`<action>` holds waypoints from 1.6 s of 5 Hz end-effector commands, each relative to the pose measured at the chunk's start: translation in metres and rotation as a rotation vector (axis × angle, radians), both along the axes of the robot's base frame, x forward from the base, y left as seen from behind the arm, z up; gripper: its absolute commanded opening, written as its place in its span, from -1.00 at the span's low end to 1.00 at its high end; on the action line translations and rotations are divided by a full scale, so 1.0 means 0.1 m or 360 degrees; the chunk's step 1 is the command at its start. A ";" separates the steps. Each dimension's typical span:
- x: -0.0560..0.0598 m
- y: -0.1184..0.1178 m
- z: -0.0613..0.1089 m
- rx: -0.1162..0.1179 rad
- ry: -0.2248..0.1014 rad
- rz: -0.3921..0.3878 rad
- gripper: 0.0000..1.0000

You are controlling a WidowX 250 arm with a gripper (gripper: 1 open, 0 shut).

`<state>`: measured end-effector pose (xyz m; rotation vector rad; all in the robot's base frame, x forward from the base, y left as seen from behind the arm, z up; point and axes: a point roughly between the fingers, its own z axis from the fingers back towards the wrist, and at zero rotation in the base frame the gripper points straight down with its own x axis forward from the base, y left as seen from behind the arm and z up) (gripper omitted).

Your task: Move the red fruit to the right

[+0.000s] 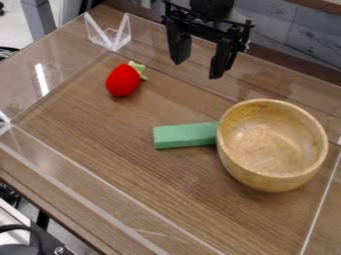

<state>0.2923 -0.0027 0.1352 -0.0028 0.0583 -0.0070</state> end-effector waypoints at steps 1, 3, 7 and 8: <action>-0.03 0.01 -0.06 0.0001 0.0025 0.0016 1.00; -0.10 0.70 -0.19 0.0016 -0.0042 -0.0258 1.00; 0.03 1.27 -0.44 0.0077 -0.0230 0.0122 1.00; 0.01 1.30 -0.45 0.0090 -0.0250 0.0141 1.00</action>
